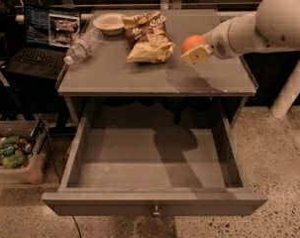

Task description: Pick orange from top drawer and place on counter

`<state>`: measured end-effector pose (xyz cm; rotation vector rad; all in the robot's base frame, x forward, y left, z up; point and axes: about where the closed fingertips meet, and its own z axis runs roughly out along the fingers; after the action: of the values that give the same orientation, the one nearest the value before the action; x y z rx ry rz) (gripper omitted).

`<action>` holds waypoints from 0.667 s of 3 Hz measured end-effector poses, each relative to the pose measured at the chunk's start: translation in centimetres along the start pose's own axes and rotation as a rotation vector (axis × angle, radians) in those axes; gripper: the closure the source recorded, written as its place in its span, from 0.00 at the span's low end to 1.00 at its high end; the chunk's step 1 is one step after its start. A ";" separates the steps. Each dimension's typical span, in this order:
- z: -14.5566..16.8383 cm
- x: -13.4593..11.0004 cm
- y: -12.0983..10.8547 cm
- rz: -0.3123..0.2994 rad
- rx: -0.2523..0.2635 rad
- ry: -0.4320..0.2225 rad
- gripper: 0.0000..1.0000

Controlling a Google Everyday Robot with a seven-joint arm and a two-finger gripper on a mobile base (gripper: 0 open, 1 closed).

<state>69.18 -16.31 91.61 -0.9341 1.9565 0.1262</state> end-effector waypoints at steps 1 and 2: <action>2.6 1.1 0.3 0.018 -0.032 0.053 1.00; 4.2 2.2 0.6 0.032 -0.050 0.101 1.00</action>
Offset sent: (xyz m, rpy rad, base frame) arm 0.0263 0.0091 -0.0622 -0.0499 0.1689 -0.0230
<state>71.13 -15.30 87.35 -0.9579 2.0702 0.1492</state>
